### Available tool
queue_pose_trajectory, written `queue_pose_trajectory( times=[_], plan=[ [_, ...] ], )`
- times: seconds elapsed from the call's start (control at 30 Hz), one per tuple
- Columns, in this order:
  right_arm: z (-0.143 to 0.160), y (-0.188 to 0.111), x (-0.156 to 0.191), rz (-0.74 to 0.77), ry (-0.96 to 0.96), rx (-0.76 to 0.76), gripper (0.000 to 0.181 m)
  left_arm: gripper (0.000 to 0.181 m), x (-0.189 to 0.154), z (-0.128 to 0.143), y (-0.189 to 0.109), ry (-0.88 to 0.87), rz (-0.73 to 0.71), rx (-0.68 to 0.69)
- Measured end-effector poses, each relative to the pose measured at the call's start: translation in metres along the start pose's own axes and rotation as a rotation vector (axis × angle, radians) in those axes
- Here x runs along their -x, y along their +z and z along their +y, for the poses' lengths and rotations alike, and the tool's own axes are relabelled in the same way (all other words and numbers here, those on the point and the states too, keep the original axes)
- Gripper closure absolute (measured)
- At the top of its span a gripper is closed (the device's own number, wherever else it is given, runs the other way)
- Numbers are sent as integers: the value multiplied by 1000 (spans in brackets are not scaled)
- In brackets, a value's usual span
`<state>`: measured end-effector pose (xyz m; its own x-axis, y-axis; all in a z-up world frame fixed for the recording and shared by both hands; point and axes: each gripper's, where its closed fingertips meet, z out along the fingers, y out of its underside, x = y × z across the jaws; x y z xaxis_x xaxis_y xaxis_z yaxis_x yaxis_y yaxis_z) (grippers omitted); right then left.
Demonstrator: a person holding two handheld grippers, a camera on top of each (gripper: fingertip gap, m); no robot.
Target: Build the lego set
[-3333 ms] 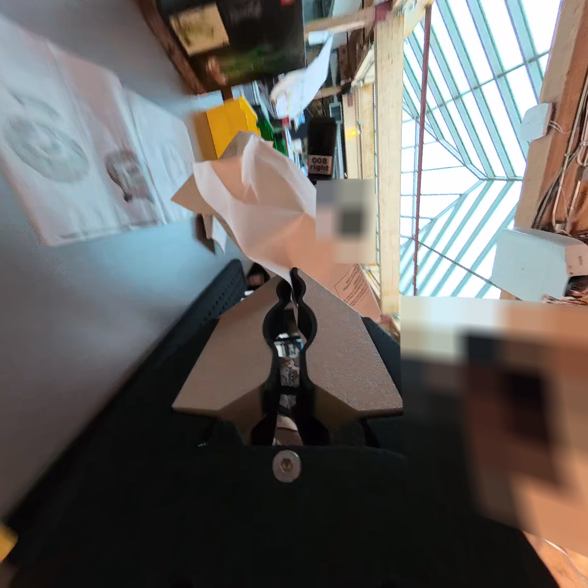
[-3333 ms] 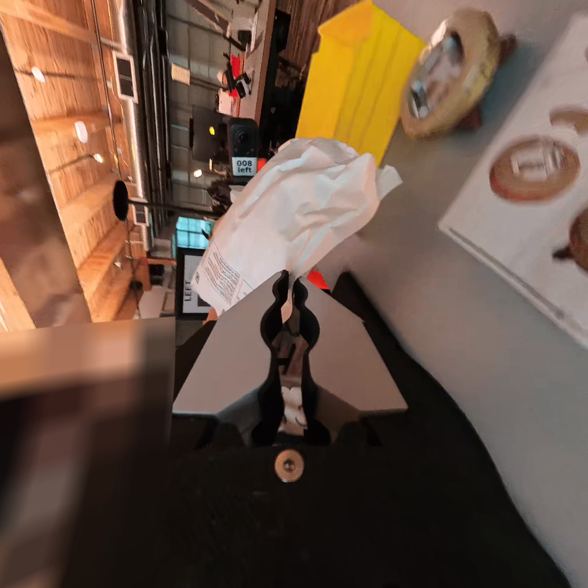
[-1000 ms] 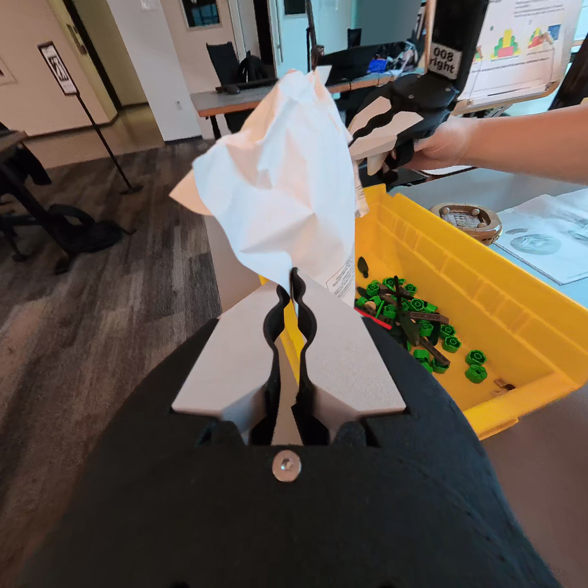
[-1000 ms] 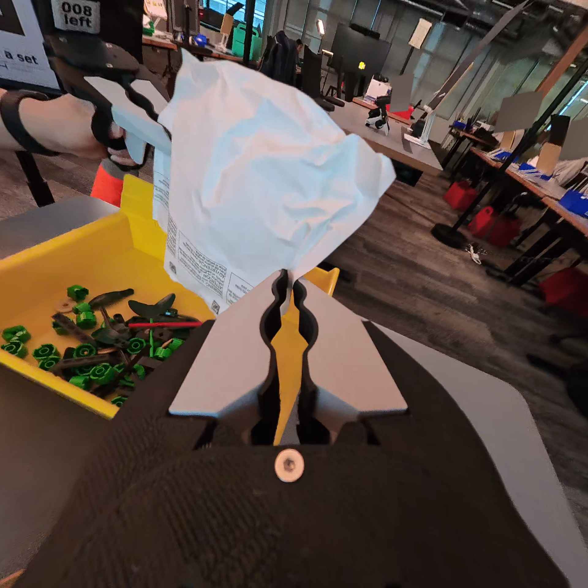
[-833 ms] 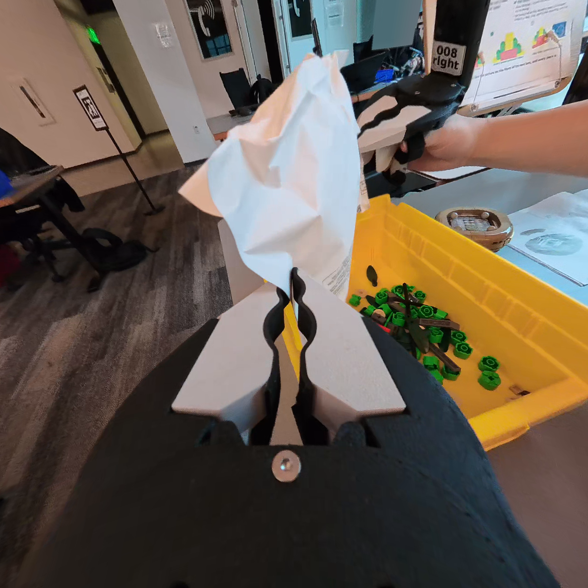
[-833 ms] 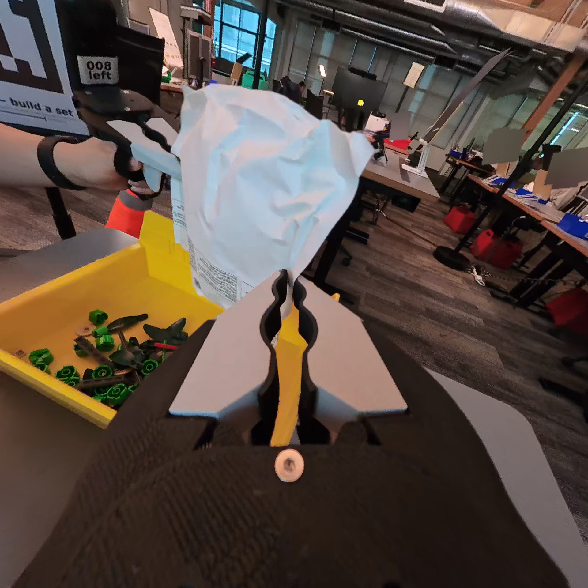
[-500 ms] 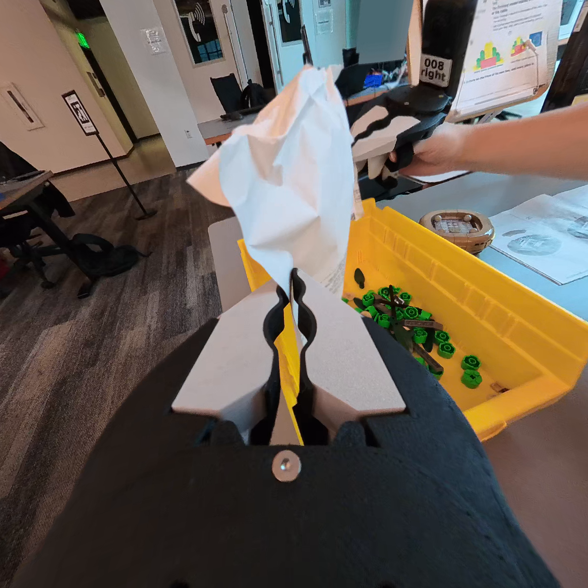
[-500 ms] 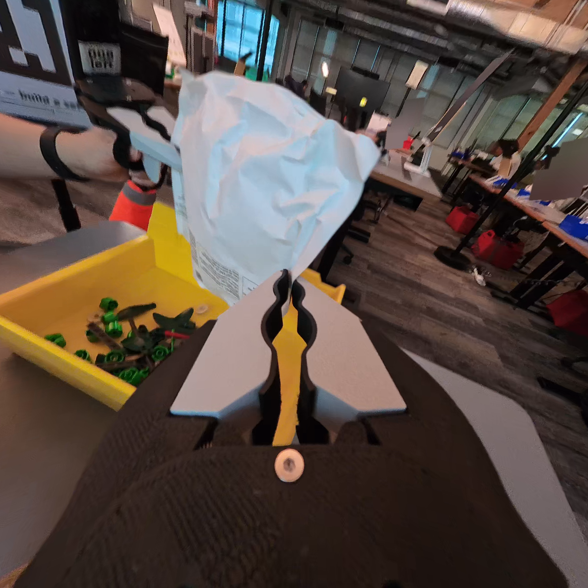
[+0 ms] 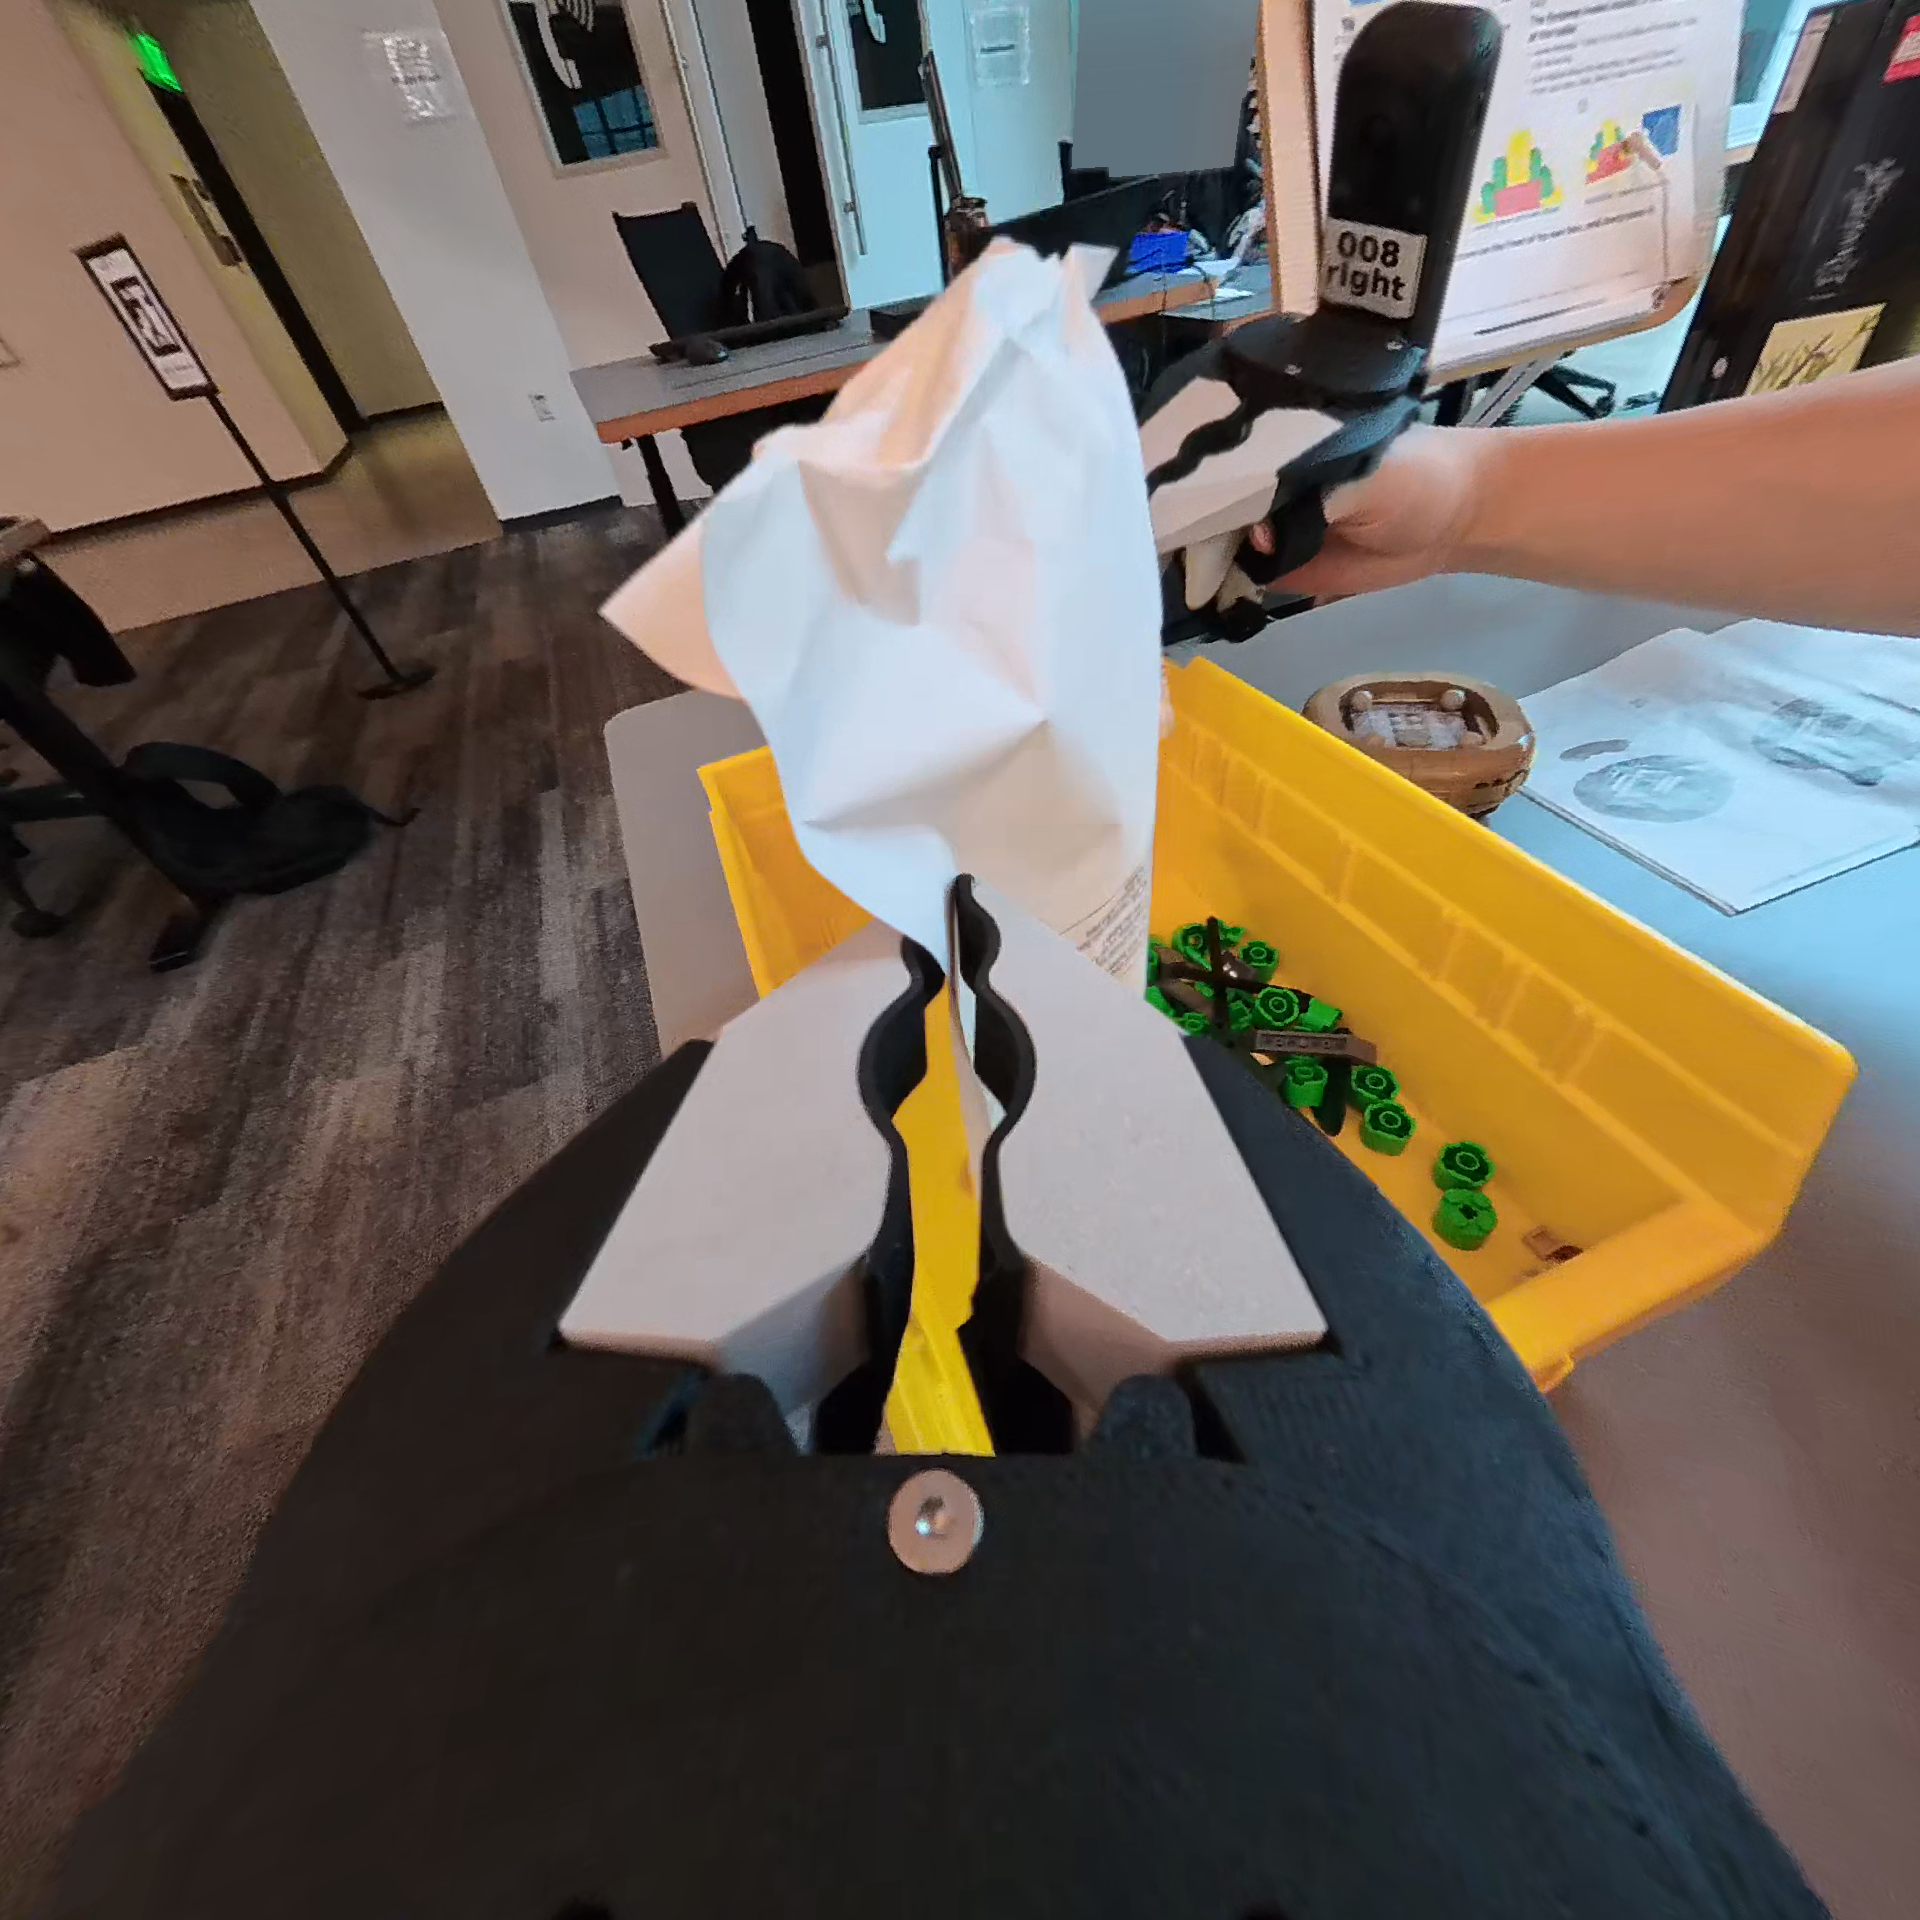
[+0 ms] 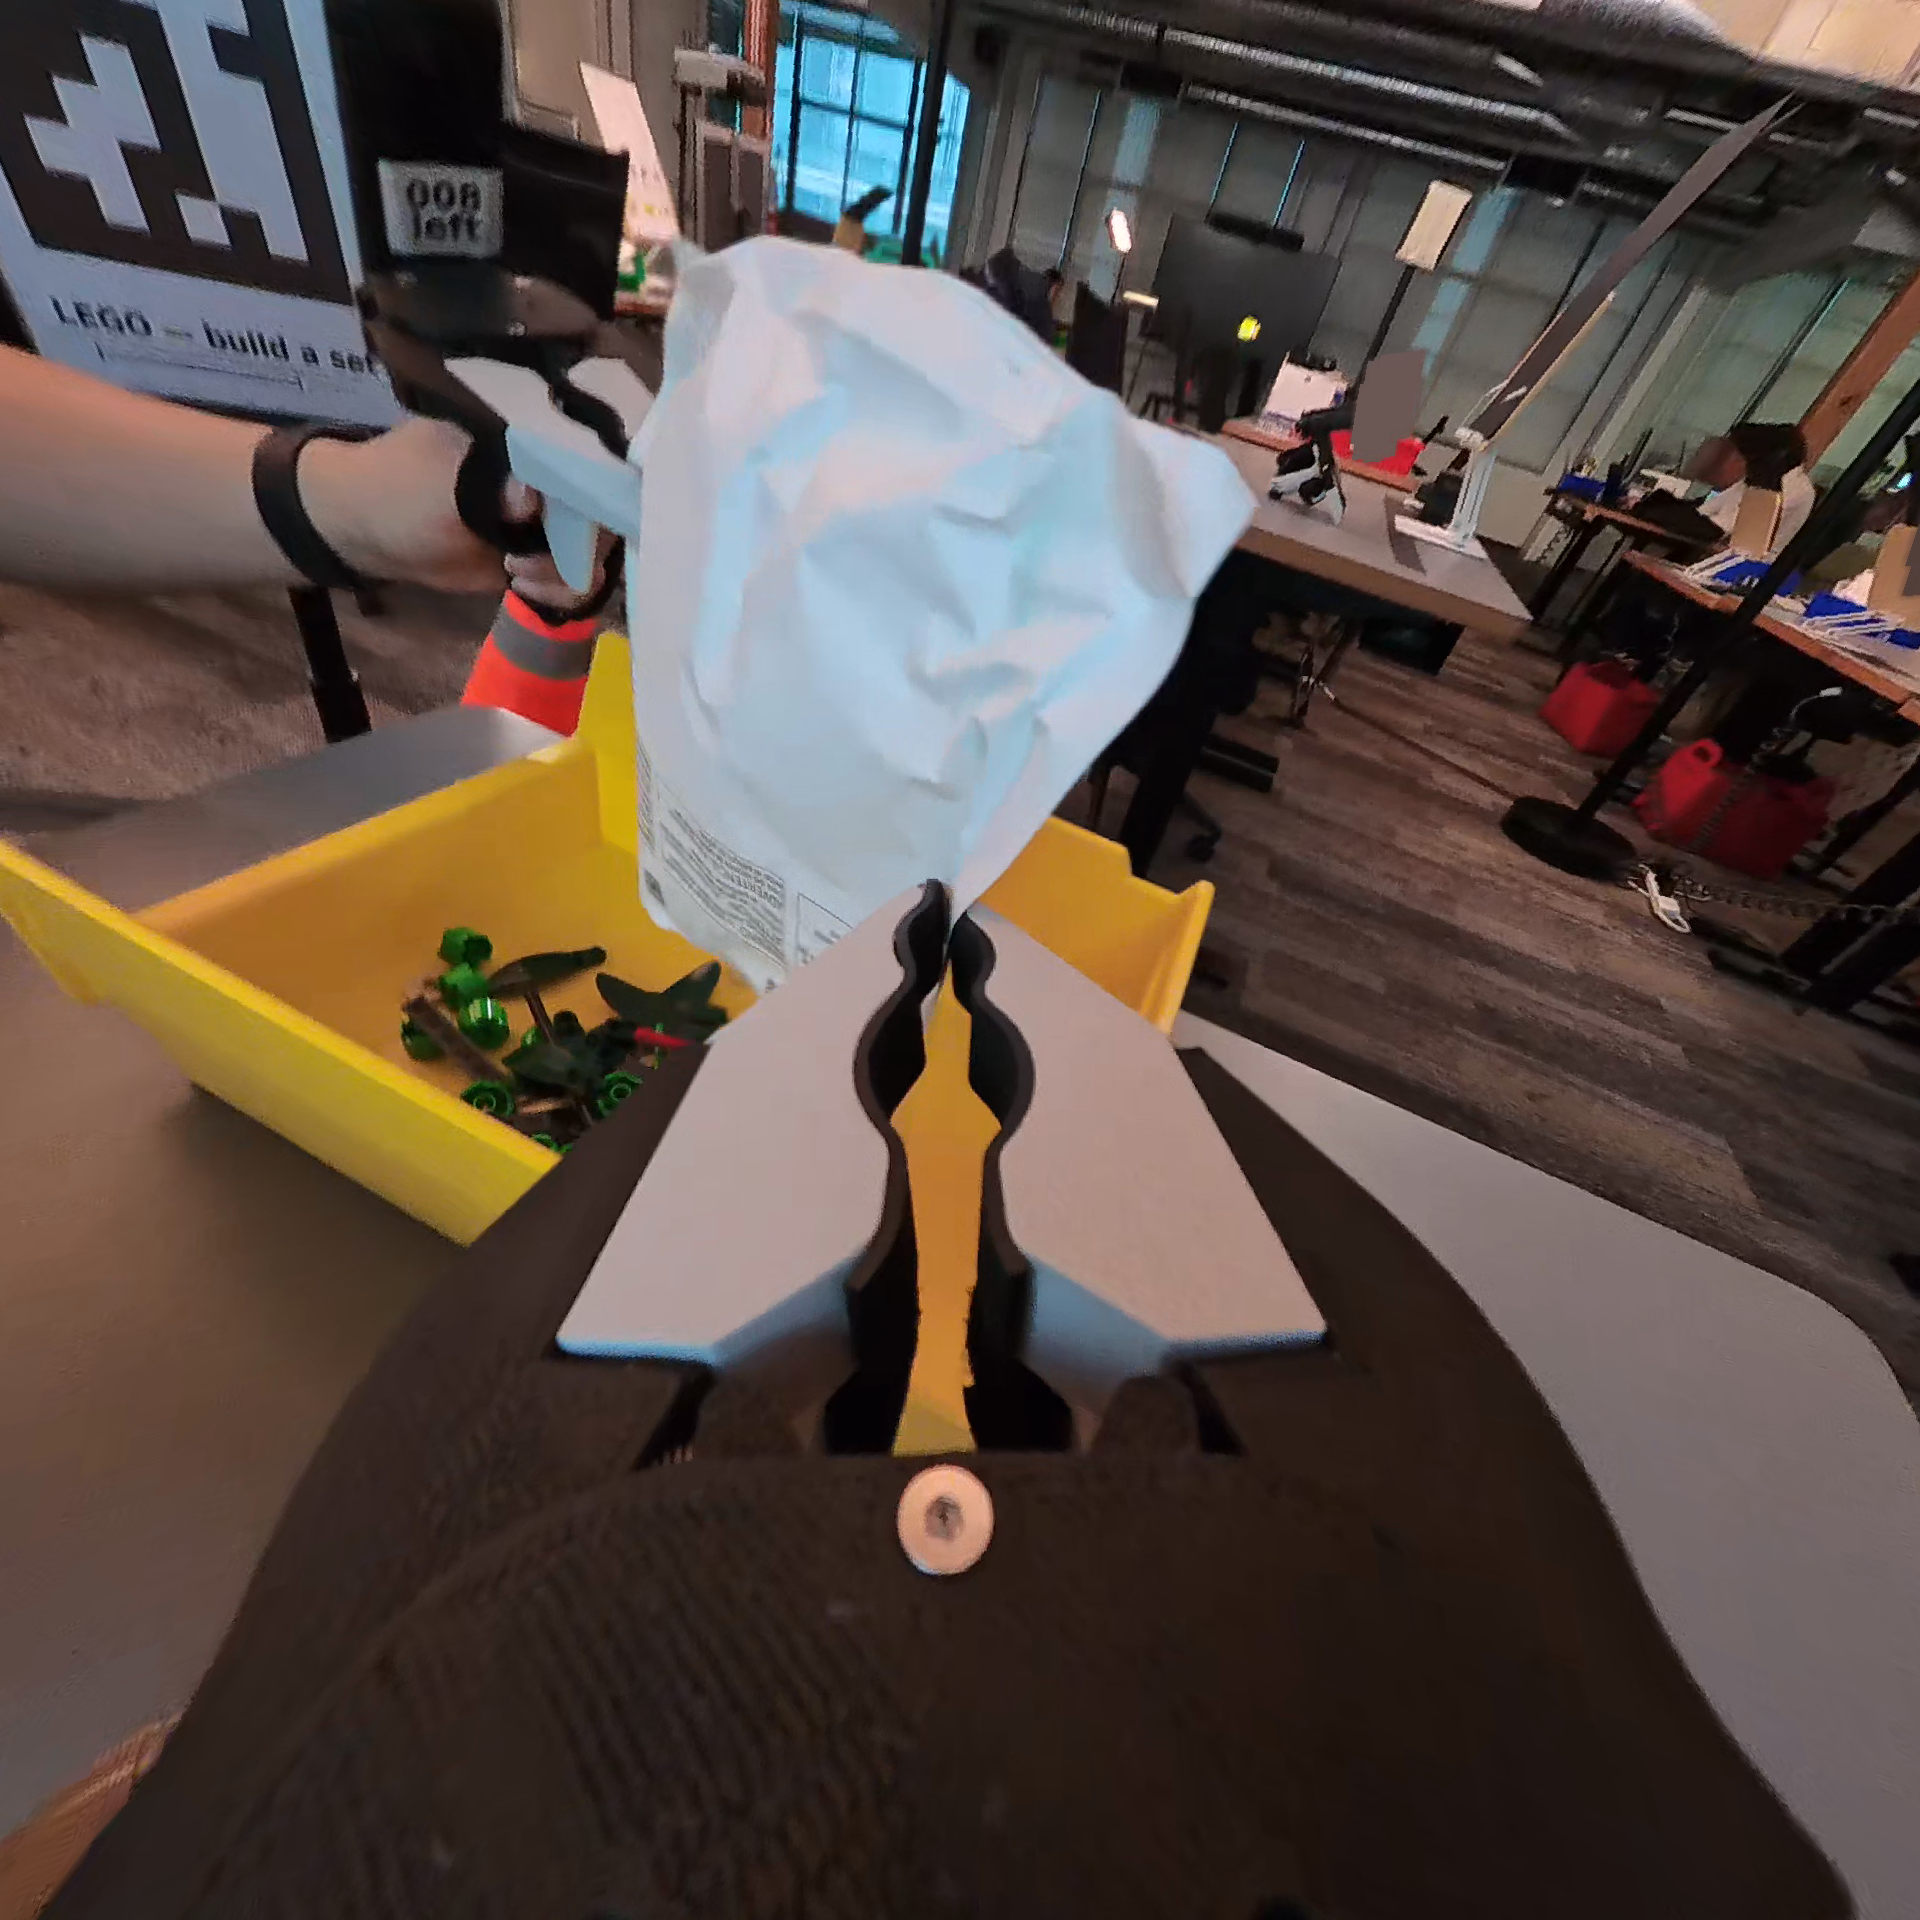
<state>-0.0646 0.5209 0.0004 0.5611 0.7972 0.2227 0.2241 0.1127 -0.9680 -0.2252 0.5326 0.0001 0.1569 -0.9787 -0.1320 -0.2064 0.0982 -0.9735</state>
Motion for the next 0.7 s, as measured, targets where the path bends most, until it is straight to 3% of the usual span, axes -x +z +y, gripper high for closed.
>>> queue_pose_trajectory(
  times=[0.23,0.37,0.47,0.57,0.63,0.7],
  plan=[
    [0,7,11,-54,-10,18,181,181,-1,-9,4,-79,48,-37],
    [-18,0,-3,19,20,-90,181,181,0,-11,6,-74,54,-35],
    [1,10,18,-56,-12,25,181,181,-6,-9,9,-55,69,-3],
    [-23,8,14,-15,-7,-95,181,181,-4,-10,12,-38,39,-1],
    [-4,15,23,-61,-22,32,181,181,1,-7,12,-47,30,20],
    [-15,12,21,-36,-32,-9,181,181,6,-1,9,-69,25,54]
  ],
)
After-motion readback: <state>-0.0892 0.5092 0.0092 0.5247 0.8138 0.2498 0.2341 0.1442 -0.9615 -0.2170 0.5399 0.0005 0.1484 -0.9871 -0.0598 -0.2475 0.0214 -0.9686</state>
